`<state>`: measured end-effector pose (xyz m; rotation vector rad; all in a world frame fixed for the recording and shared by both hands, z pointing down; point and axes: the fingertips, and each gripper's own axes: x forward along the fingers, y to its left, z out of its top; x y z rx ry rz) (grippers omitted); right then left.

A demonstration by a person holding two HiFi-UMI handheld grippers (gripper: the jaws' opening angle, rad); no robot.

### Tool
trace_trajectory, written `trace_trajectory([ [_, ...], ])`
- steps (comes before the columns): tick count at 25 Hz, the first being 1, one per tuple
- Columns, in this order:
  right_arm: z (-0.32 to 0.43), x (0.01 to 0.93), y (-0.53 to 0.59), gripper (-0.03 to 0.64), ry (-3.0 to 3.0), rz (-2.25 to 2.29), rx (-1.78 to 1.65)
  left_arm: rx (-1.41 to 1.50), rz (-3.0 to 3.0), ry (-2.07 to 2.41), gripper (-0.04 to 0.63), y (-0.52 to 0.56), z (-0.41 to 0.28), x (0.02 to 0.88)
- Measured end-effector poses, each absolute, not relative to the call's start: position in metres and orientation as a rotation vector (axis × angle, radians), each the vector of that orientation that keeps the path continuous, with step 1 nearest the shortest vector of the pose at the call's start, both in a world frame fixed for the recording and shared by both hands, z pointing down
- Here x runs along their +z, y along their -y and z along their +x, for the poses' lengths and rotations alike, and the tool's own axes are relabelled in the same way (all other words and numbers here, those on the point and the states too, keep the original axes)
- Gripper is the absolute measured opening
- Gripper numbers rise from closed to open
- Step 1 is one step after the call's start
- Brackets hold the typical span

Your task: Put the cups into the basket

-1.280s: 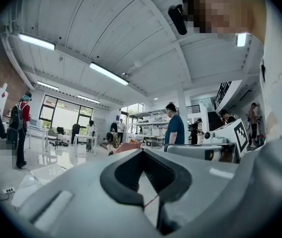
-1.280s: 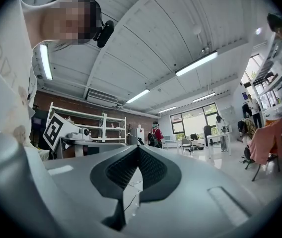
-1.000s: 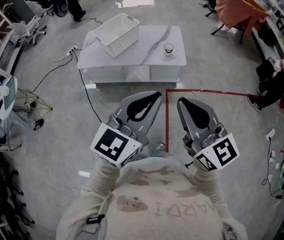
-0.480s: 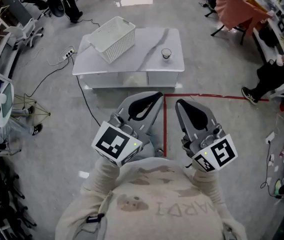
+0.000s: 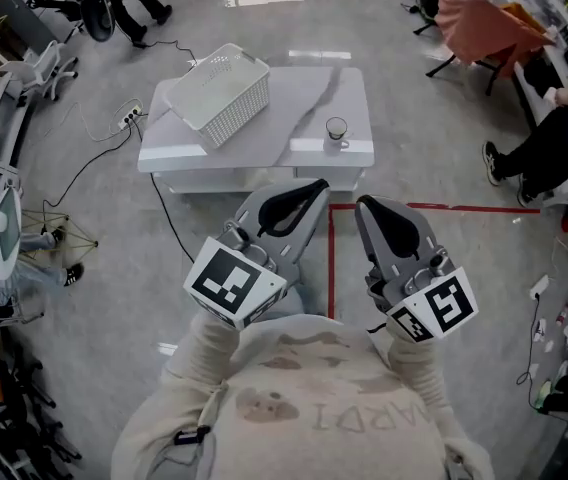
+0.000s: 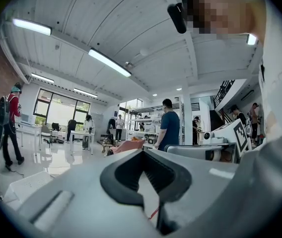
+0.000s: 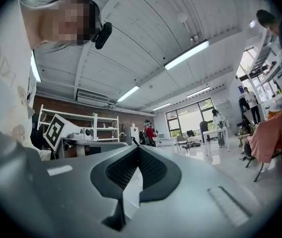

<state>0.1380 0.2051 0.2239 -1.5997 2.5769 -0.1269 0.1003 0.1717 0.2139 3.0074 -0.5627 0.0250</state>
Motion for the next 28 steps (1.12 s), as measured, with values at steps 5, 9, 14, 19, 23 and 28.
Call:
trace_trajectory([
  [5,0.144,0.221,-0.145,0.026,-2.557,-1.627,-0.123,0.041,3.016,0.529,0.000,-0.114,0.107,0.212],
  [9,0.142,0.222,-0.107,0.026,-2.544,-1.654,-0.123,0.005,3.051,0.504,0.000,-0.076,0.104,0.213],
  [14,0.148,0.225,-0.075,0.026,-2.552,-1.693,-0.120,0.018,3.039,0.522,0.000,-0.039,0.102,0.216],
  [19,0.163,0.229,-0.048,0.026,-2.555,-1.704,-0.140,0.025,3.011,0.548,0.000,-0.014,0.107,0.222],
  [23,0.185,0.234,-0.024,0.026,-2.581,-1.661,-0.156,0.008,3.009,0.595,0.000,0.002,0.121,0.227],
  [28,0.218,0.233,0.014,0.026,-2.642,-1.563,-0.161,0.034,2.975,0.710,0.000,0.030,0.147,0.234],
])
